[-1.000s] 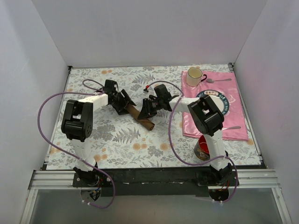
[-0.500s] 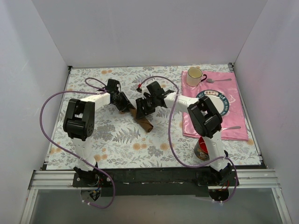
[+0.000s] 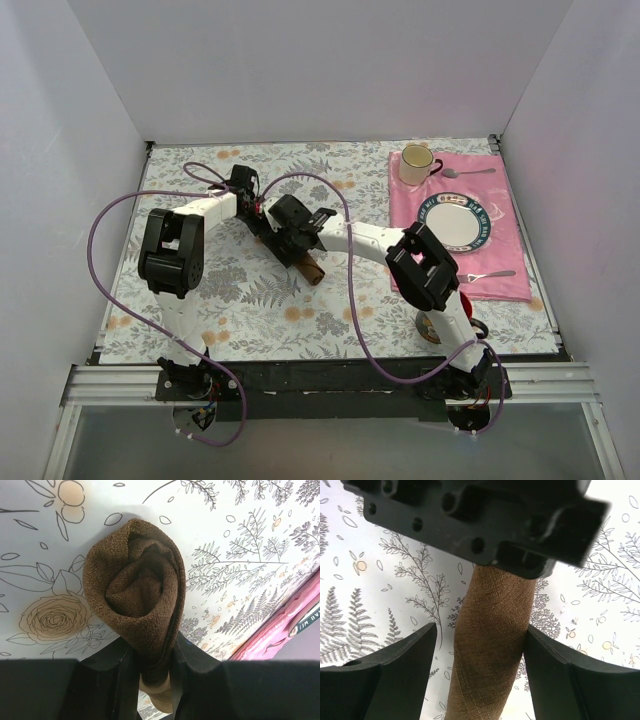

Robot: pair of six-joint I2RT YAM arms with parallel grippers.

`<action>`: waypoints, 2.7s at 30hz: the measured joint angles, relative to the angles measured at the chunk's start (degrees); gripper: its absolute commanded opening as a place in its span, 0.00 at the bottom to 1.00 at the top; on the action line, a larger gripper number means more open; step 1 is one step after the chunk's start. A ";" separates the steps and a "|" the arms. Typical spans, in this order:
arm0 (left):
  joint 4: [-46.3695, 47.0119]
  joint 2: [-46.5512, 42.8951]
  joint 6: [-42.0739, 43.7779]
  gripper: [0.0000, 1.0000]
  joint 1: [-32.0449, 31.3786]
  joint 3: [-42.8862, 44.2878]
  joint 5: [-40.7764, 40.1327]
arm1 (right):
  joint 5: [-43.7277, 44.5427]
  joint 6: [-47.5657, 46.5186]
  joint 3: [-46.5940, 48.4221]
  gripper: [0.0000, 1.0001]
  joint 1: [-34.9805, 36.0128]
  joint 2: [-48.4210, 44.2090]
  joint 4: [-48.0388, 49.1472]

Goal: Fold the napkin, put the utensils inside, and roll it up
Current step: Roll the napkin with the utensil

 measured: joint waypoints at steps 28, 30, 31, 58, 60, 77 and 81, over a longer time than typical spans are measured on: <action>-2.40 -4.66 7.56 0.61 -0.20 1.36 -6.82 | -25.53 6.29 -6.49 0.01 -12.11 -0.96 7.65; -2.32 -6.23 7.98 0.61 -0.20 1.36 -7.32 | -27.93 7.43 -6.71 0.01 -13.25 -0.79 7.61; -2.34 -7.37 8.09 0.61 -0.20 1.36 -7.50 | -28.92 7.82 -6.71 0.01 -13.64 -0.63 7.65; 17.46 -10.08 -0.02 0.49 0.13 -13.14 14.86 | -37.57 30.03 -20.79 0.18 -15.69 -2.93 26.73; 18.45 -10.08 0.00 0.49 0.13 -14.47 14.64 | -36.98 30.01 -21.16 0.25 -15.65 -3.32 26.69; 21.88 -6.34 0.90 0.48 0.20 -16.68 12.26 | -33.90 21.33 -15.65 0.55 -15.65 -3.69 14.80; 21.86 -6.34 0.96 0.48 0.20 -16.68 12.15 | -33.14 20.39 -14.95 0.59 -15.65 -3.89 13.25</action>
